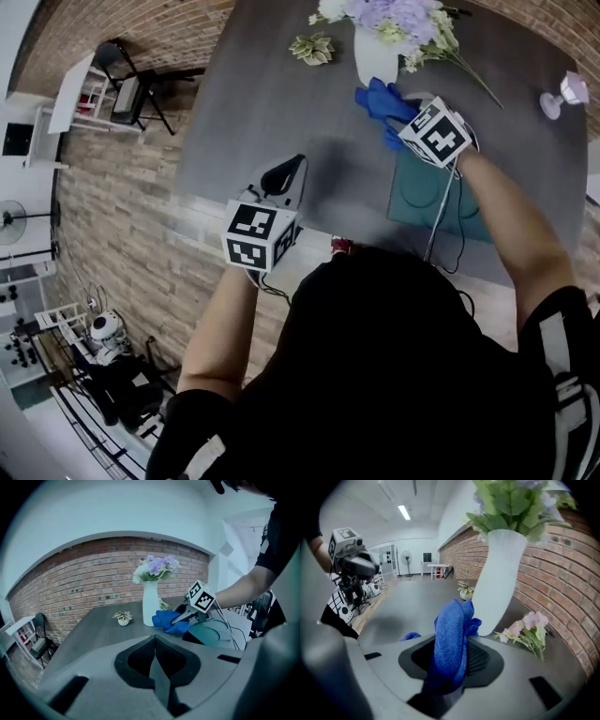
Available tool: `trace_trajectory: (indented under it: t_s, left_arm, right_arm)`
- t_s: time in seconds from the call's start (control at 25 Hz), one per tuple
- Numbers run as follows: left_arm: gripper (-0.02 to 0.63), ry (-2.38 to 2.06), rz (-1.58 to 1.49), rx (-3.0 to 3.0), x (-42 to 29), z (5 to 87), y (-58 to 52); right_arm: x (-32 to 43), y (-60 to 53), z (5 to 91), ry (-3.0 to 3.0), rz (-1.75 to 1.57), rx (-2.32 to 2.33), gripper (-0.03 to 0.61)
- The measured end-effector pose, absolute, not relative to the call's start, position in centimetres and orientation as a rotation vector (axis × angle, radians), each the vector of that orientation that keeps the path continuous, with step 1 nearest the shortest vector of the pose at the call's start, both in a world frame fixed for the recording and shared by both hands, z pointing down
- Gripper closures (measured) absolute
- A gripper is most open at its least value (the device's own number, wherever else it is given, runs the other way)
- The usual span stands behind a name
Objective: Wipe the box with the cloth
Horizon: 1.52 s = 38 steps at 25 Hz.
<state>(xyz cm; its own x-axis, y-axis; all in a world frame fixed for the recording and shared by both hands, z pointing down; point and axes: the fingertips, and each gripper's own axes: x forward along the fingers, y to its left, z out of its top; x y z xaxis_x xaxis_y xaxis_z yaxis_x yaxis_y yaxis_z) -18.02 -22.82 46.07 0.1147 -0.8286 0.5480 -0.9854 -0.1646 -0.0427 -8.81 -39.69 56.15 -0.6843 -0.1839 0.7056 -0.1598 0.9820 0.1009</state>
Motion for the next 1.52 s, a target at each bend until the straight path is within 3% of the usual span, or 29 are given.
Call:
trace_trajectory:
  t_s: [0.56,0.88,1.52]
  left_arm:
    - [0.604,-1.606,0.677,2.219,-7.6,46.5,-26.5]
    - [0.604,-1.442,0.697,2.314,-1.7,47.3,-27.3]
    - [0.604,-1.174,0.628,2.485,-1.4,48.5,-24.0]
  right_arm:
    - [11.9,-45.6,59.4,-2.116,0.15,0.532,0.436]
    - [19.8,-45.9,58.4,-2.079,0.266,0.781,0.436]
    - [24.0,-32.5,59.1,-1.966,0.423,0.943,0.436]
